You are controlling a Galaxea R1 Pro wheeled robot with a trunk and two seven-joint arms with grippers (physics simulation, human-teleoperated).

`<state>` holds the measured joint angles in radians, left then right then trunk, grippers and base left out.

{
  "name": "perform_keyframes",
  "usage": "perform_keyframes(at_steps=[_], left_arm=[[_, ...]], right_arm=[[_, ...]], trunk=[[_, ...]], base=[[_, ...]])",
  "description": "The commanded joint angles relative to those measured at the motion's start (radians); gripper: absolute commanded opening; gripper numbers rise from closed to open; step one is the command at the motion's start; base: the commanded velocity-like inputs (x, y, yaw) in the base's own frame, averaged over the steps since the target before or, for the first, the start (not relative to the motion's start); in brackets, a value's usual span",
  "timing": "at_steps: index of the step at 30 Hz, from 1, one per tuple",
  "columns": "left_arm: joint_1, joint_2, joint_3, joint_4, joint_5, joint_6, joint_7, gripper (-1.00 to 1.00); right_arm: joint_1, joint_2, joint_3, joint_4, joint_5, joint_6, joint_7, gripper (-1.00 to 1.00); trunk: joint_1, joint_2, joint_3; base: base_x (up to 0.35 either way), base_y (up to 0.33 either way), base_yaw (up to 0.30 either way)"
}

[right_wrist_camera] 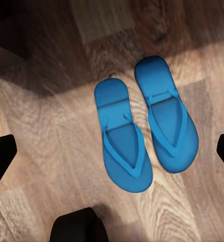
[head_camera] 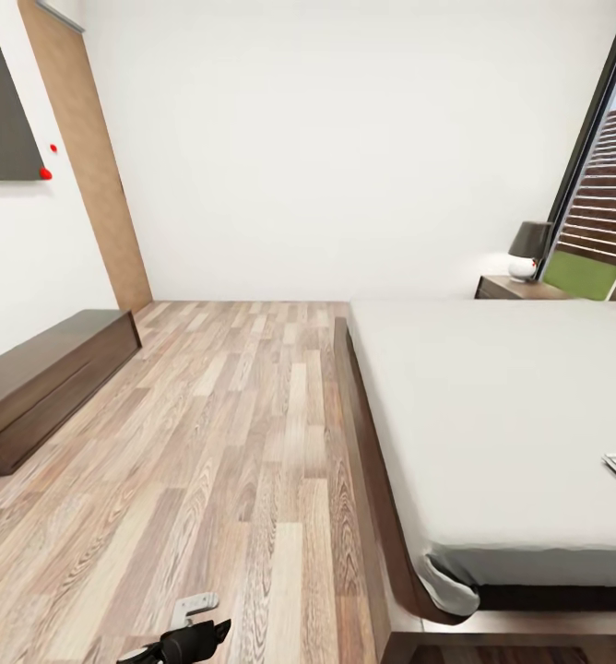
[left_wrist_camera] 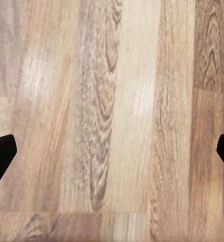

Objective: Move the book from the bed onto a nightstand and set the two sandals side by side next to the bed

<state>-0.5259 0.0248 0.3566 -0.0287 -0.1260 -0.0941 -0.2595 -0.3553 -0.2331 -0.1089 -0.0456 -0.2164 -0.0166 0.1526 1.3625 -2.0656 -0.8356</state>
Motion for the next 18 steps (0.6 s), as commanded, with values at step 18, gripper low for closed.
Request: perform_keyframes(at_steps=[18], left_arm=[[0.000,0.000,0.006,0.002,-0.012,-0.005,-0.002,1.00]], right_arm=[[-0.001,-0.002,-0.008,0.000,-0.003,-0.002,0.005,1.00]], trunk=[[-0.069,0.126,0.056]], base=[[0.000,0.000,0.000]])
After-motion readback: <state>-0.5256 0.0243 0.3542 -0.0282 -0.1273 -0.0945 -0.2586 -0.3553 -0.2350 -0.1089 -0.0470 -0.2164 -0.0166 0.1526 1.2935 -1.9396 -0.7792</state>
